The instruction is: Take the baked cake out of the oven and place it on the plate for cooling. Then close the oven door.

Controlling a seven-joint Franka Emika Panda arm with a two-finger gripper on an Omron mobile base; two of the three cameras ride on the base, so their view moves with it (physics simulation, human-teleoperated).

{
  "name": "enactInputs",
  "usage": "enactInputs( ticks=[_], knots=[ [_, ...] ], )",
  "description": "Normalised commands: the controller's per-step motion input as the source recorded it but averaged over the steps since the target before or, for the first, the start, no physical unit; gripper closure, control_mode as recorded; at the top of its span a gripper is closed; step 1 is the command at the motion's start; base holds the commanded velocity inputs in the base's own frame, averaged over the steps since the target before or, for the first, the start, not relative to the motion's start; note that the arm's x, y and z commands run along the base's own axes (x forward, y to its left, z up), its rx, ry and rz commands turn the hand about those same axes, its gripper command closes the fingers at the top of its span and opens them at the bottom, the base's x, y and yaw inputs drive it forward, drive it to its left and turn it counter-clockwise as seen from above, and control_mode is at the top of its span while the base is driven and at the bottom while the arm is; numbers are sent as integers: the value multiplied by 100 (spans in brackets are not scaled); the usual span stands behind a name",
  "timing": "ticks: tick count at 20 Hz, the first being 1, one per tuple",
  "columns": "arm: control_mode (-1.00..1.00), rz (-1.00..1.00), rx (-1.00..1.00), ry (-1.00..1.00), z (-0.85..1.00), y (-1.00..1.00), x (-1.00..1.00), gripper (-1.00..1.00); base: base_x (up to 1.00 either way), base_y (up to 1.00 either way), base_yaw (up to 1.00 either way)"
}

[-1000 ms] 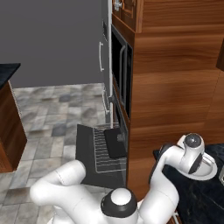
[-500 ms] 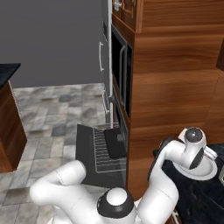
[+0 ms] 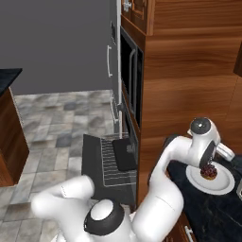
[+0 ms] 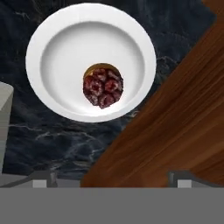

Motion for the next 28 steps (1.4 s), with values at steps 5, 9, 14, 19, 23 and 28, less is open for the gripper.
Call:
enactInputs(
  ticks=[5, 9, 14, 19, 23, 28],
  knots=[
    [-100, -11, -3, 0, 42, 97, -78, -100, 0, 0, 0],
    [-100, -7, 0, 0, 37, 100, -75, -100, 0, 0, 0],
    [-100, -9, 0, 0, 33, 100, -56, -100, 0, 0, 0],
    [-100, -14, 1, 0, 16, 100, -30, -100, 0, 0, 0],
    [-100, -16, 8, -3, 4, 100, -13, -100, 0, 0, 0],
    [-100, -18, 20, -8, 3, 91, 0, -100, 0, 0, 0]
  ],
)
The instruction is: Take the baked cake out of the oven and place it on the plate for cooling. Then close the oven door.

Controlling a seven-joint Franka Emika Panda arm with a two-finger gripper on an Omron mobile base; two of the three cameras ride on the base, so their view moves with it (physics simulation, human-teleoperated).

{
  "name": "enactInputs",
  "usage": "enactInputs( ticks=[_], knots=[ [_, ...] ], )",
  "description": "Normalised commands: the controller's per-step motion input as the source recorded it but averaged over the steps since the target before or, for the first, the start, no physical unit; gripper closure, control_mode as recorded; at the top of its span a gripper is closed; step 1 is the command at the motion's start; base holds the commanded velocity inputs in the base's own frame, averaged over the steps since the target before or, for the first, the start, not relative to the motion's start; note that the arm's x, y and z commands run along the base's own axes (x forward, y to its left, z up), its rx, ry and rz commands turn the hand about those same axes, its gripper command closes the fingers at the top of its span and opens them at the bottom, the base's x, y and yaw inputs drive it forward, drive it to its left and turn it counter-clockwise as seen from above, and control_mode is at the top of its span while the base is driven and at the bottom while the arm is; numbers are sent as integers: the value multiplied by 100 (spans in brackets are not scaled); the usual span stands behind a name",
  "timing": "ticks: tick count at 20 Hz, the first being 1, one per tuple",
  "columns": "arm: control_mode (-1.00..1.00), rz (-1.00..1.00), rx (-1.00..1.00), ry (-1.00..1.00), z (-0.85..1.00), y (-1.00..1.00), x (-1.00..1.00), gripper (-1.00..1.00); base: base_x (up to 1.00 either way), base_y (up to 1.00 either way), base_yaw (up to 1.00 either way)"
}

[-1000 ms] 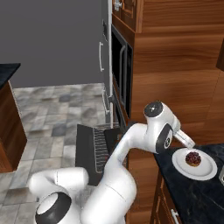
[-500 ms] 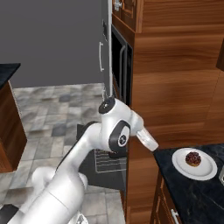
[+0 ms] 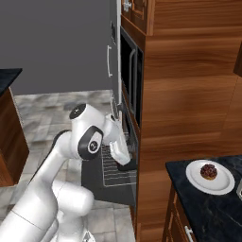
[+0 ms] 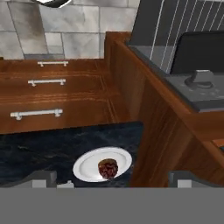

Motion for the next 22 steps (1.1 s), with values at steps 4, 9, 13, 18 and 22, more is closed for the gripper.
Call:
enactInputs(
  ticks=[4, 9, 13, 18, 22],
  knots=[
    [-100, -22, 22, -6, 0, 81, 0, -100, 0, 0, 0],
    [-100, -27, 22, -10, -1, 87, 2, -100, 0, 0, 0],
    [-100, -30, 23, -14, -14, 88, 14, -100, 0, 0, 0],
    [-100, -36, 24, -14, -27, 78, 30, -100, 0, 0, 0],
    [-100, -40, 26, -13, -27, 59, 36, -100, 0, 0, 0]
  ],
)
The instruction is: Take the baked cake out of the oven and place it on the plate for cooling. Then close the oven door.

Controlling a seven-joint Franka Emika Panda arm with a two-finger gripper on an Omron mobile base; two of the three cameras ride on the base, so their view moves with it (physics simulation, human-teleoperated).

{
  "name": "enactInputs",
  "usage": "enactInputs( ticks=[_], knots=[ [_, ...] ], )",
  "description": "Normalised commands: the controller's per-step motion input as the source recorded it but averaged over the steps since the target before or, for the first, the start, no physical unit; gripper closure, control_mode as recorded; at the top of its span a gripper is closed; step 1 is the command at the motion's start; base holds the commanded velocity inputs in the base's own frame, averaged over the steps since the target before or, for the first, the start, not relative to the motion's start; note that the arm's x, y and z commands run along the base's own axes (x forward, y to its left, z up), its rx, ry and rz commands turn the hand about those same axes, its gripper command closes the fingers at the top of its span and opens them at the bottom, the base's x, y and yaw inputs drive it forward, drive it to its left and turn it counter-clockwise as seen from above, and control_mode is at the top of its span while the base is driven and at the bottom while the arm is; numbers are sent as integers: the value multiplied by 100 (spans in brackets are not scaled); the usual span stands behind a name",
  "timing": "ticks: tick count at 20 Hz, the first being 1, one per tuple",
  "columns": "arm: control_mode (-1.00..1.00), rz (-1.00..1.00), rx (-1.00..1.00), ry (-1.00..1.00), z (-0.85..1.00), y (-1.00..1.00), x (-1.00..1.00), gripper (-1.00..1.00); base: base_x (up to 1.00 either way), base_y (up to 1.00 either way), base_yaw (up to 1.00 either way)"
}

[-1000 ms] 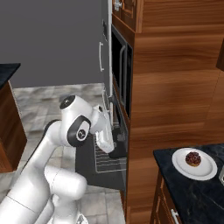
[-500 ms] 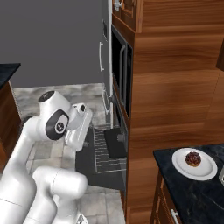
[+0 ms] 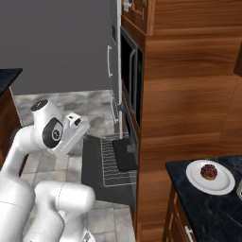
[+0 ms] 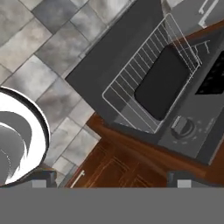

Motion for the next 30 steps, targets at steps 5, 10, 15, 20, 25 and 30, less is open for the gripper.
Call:
enactInputs(
  ticks=[5, 10, 15, 20, 25, 30],
  knots=[
    [-100, -39, 27, -12, -31, 51, 42, -100, 0, 0, 0],
    [-100, -41, 22, -12, -36, 52, 54, -100, 0, 0, 0],
    [-100, -39, 13, -3, -50, 31, 60, -100, 0, 0, 0],
    [-100, -30, 15, 0, -58, 3, 59, -100, 0, 0, 0],
    [-100, -21, 17, 5, -47, 0, 64, -100, 0, 0, 0],
    [-100, -11, 9, 14, -36, 12, 68, -100, 0, 0, 0]
  ],
)
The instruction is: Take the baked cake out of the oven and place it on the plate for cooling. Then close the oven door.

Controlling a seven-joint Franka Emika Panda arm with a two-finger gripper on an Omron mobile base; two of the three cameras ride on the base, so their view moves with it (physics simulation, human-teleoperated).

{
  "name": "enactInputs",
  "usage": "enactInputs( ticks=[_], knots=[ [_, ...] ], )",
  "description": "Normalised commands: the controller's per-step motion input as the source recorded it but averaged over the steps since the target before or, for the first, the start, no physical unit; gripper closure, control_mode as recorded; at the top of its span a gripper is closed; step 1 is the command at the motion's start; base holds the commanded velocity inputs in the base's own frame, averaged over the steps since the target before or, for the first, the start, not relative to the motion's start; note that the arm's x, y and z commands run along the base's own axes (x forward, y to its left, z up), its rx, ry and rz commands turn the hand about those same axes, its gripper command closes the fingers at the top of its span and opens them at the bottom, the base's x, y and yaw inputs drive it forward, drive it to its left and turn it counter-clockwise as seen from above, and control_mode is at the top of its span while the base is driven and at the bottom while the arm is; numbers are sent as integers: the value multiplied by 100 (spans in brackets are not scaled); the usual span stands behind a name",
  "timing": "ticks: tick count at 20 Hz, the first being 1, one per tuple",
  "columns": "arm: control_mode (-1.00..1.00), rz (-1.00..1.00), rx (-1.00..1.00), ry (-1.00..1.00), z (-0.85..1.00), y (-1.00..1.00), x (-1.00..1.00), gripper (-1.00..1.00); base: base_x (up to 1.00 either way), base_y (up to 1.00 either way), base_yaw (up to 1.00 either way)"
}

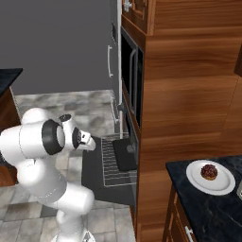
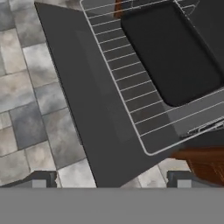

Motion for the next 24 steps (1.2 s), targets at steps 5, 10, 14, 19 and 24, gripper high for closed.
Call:
enactInputs(
  ticks=[5, 10, 14, 19, 24],
  knots=[
    [-100, -5, 3, 21, -39, 27, 70, -100, 0, 0, 0],
    [-100, 0, 0, 21, -49, 30, 53, -100, 0, 0, 0],
    [-100, 0, 0, 12, -51, 17, 43, -100, 0, 0, 0],
    [-100, 0, 0, 7, -53, 6, 43, -100, 0, 0, 0],
    [-100, 0, 0, 6, -60, 2, 41, -100, 0, 0, 0]
  ],
)
